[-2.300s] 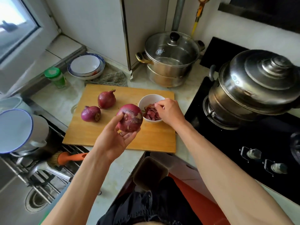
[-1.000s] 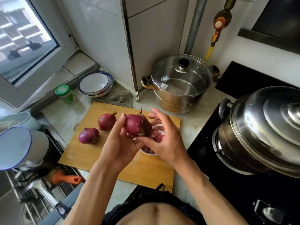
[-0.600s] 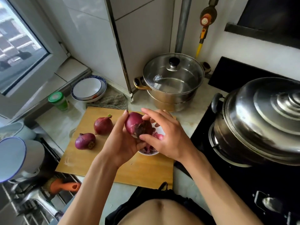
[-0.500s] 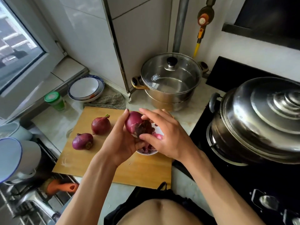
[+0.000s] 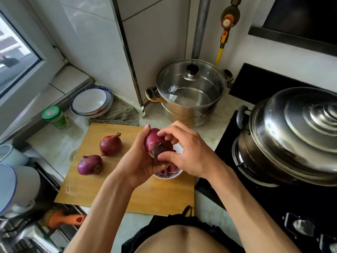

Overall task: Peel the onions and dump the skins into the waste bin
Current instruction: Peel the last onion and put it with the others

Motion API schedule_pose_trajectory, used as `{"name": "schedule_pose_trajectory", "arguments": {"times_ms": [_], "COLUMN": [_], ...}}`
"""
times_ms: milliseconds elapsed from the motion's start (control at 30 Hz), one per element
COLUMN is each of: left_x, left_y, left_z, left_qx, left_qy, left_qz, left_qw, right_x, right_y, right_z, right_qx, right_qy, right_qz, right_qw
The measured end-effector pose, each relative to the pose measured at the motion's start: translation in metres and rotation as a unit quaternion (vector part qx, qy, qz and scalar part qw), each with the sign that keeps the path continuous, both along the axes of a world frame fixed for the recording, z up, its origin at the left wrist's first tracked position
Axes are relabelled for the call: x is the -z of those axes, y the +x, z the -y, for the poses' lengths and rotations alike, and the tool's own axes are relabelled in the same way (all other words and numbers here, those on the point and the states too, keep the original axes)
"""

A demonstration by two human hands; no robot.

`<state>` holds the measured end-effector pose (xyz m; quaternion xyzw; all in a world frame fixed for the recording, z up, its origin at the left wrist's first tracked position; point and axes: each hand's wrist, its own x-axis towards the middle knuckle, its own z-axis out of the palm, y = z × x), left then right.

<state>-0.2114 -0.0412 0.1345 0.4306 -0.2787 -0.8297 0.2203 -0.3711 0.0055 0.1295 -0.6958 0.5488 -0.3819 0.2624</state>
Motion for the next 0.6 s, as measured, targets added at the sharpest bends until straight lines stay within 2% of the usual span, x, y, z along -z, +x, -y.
{"name": "schedule_pose_trajectory", "arguments": {"times_ms": [167,333,600], "left_x": [0.004,0.007,0.008], "left_y": [-0.003,-0.004,0.0], "left_z": [0.004,0.009,0.012], "left_qx": [0.006,0.002,0.01], "left_qy": [0.01,0.02,0.038], "left_qz": [-0.002,-0.003,-0.001], "left_qw": [1.0,1.0,0.999], "right_x": [0.001,0.006,0.013], "right_y": [-0.003,0.001,0.0], "right_z": [0.004,0.006,0.004], "right_qx": [0.006,0.02,0.056], "right_qy": [0.025,0.008,0.008], "right_qz": [0.005,0.025,0.115], "right_qw": [1.0,0.999,0.992]}}
